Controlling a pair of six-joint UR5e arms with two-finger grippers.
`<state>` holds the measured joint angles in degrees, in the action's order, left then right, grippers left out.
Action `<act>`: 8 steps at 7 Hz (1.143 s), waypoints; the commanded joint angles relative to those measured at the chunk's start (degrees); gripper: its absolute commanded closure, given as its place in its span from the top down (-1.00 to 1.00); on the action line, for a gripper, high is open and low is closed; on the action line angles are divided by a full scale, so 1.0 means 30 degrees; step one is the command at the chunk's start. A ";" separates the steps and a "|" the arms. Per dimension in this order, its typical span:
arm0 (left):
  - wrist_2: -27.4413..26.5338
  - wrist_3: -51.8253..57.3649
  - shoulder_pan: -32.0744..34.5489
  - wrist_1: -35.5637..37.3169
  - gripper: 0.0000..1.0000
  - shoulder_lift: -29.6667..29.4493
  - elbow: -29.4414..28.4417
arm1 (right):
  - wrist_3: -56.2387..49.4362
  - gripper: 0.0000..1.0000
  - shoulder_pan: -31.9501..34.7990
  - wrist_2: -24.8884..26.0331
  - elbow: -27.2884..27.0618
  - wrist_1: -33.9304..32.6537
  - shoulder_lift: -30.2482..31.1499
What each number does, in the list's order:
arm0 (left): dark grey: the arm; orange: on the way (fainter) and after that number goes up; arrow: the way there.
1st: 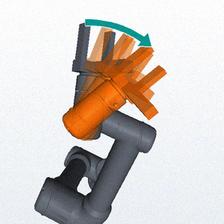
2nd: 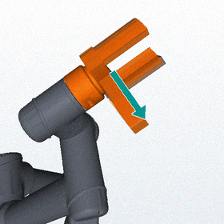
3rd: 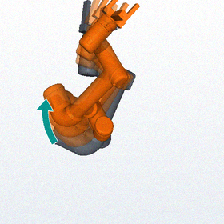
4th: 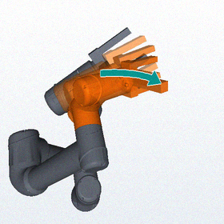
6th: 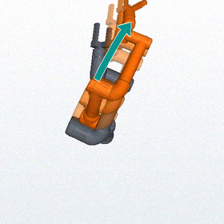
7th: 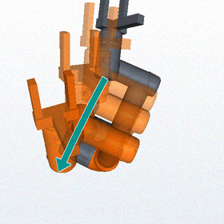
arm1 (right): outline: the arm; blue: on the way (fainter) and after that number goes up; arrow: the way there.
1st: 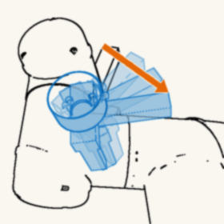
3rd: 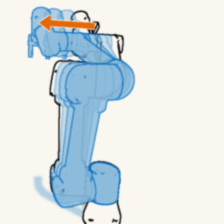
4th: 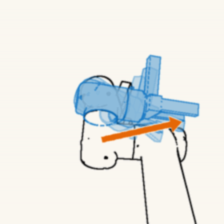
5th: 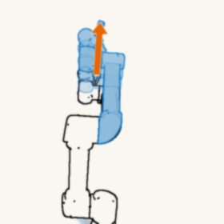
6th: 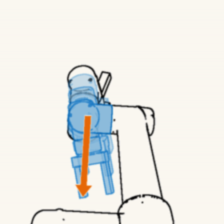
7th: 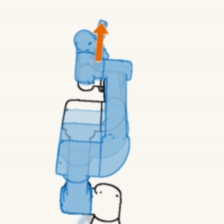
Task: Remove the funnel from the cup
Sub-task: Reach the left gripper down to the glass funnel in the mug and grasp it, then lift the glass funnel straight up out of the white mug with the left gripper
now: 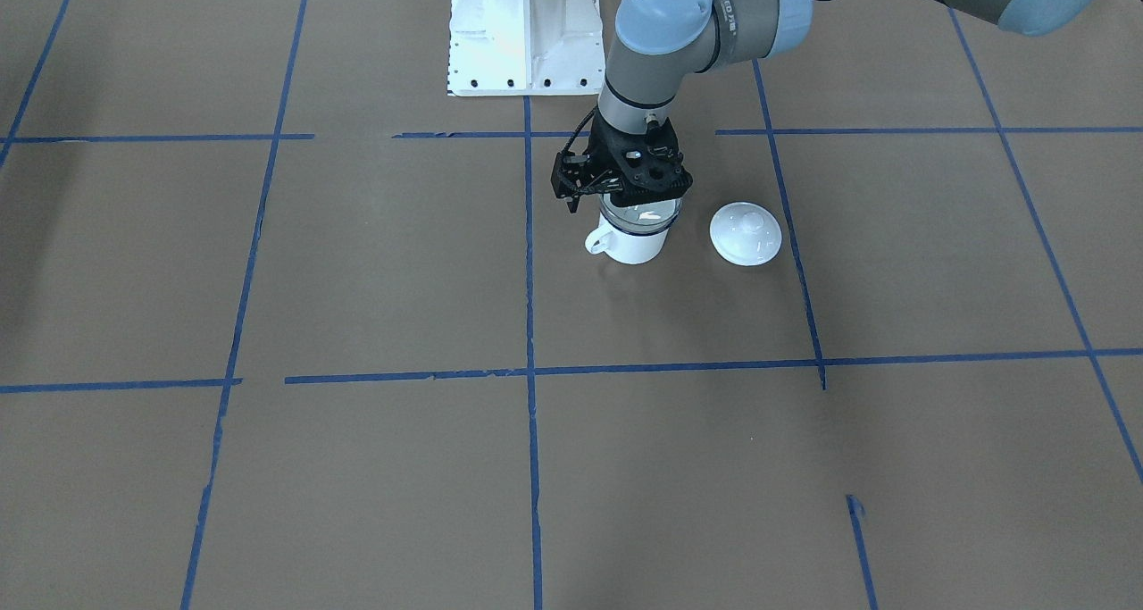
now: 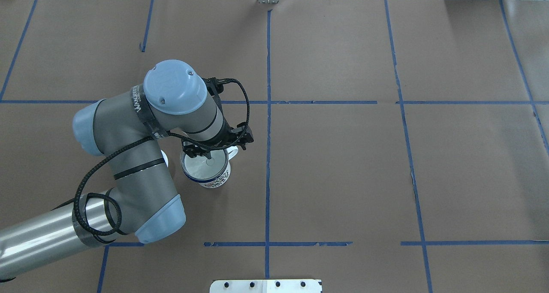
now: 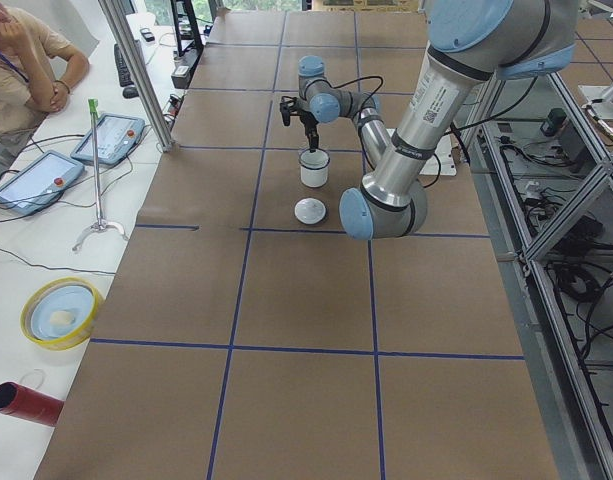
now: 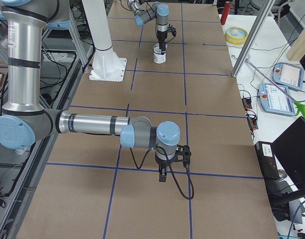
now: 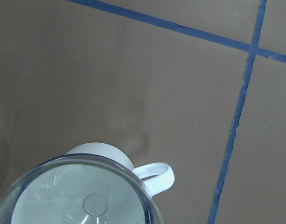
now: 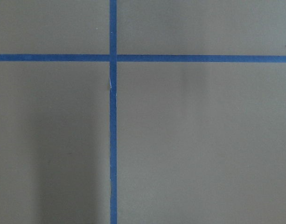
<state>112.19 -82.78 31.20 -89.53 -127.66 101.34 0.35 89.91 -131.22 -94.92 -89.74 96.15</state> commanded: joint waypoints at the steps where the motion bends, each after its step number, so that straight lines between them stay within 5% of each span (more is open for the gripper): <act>1: -0.0100 0.0083 -0.0029 -0.0157 -0.99 0.0015 0.0114 | 0.0000 1.00 0.0000 0.0000 0.0000 0.0000 0.0001; 5: -0.0072 0.0229 0.0116 0.0338 -1.00 0.0161 0.1252 | 0.0000 1.00 0.0000 0.0000 0.0000 0.0000 0.0001; 8: -0.0101 0.0435 0.2011 0.4052 -1.00 -0.0101 0.5141 | 0.0000 1.00 0.0000 0.0000 0.0000 0.0000 0.0001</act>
<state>111.89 -81.69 34.31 -81.41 -127.66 112.07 0.35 89.91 -131.22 -94.92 -89.74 96.15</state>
